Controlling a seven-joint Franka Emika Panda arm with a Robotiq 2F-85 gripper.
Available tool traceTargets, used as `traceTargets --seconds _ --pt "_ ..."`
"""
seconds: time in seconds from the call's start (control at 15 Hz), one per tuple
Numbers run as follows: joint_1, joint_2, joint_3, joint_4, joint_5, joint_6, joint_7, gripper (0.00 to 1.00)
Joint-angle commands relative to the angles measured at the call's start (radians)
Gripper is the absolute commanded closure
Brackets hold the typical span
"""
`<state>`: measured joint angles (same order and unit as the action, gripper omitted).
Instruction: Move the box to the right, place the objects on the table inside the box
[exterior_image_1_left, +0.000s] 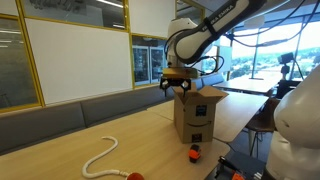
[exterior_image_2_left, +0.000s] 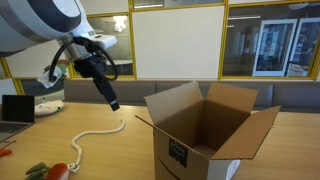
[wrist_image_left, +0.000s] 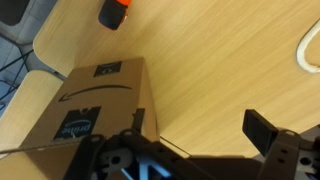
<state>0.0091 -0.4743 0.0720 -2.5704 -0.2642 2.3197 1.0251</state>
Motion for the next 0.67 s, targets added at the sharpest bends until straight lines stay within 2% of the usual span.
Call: traceTargets --seconds 0.0,0.27,0.47,0.53,0.6 --pt "-0.017 -0.059 0.005 -0.089 0.11 0.008 -0.042 0.0" --pt "-0.041 -0.037 0.002 -0.161 0.176 0.052 -0.039 0.0" --pt "-0.073 -0.016 0.015 -0.213 0.177 0.12 -0.016 0.0" --pt "-0.083 0.033 0.016 -0.178 0.179 0.135 -0.013 0.0" --pt "-0.094 0.043 0.017 -0.19 0.177 0.161 -0.006 0.0"
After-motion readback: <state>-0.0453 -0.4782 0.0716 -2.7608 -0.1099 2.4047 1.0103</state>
